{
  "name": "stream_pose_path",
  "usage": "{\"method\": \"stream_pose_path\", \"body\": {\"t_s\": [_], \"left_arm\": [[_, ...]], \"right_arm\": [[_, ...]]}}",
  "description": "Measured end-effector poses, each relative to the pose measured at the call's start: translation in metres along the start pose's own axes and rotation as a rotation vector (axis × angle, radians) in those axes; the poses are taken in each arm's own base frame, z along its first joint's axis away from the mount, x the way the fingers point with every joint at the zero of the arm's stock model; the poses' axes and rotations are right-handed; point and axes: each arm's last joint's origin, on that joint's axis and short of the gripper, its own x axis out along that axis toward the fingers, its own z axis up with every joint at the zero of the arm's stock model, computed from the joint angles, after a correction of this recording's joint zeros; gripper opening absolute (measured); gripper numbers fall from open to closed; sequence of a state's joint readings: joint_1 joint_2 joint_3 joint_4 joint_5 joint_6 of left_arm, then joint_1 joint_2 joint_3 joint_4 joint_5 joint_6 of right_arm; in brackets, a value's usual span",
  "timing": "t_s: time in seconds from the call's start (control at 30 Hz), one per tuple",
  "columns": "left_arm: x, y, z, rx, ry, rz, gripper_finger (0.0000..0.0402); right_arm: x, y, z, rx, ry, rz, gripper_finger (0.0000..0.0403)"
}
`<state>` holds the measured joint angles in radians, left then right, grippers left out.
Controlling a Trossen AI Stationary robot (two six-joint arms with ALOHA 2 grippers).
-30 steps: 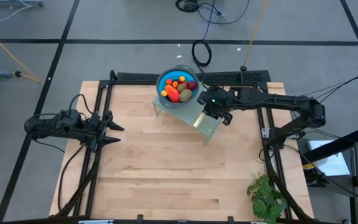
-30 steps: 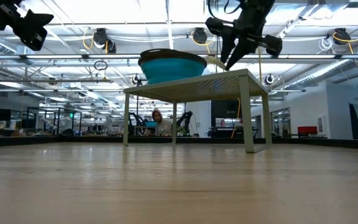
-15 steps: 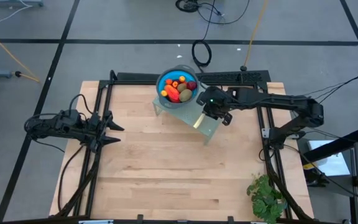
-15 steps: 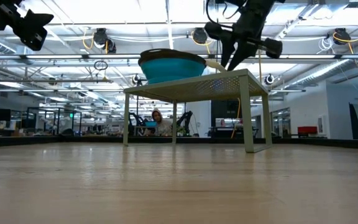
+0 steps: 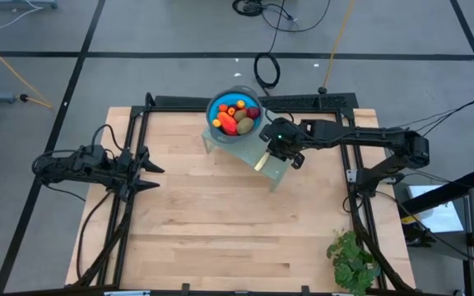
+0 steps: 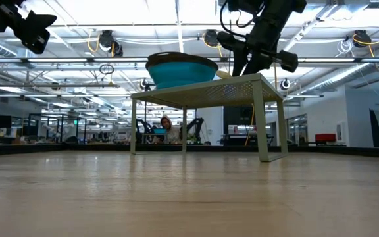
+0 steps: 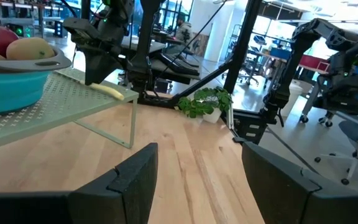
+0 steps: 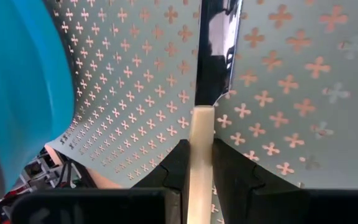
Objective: Pick & Place Fruit
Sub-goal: Put the yellow table knife on the shelf
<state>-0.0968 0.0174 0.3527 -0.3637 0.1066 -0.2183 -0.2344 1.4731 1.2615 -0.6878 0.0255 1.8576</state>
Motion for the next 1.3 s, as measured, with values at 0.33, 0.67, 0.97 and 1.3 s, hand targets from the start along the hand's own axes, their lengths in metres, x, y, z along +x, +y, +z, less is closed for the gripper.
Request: {"method": "stream_pose_path", "body": {"t_s": [0.33, 0.67, 0.97, 1.3], "left_arm": [[0.0, 0.0, 0.0, 0.0, 0.0, 0.0, 0.0235], [0.0, 0.0, 0.0001, -0.001, -0.001, 0.0, 0.0234], [0.0, 0.0, 0.0001, -0.002, -0.001, 0.001, 0.0234], [0.0, 0.0, 0.0001, -0.002, -0.001, 0.001, 0.0235]], "right_arm": [[-0.0013, -0.0004, 0.0003, -0.01, -0.004, 0.001, 0.0045], [-0.0062, -0.0015, 0.0015, -0.011, -0.028, 0.013, 0.0045], [-0.0088, -0.0018, 0.0016, -0.012, -0.026, 0.019, 0.0045], [-0.0088, -0.0036, 0.0021, -0.017, -0.03, 0.0, 0.0065]]}}
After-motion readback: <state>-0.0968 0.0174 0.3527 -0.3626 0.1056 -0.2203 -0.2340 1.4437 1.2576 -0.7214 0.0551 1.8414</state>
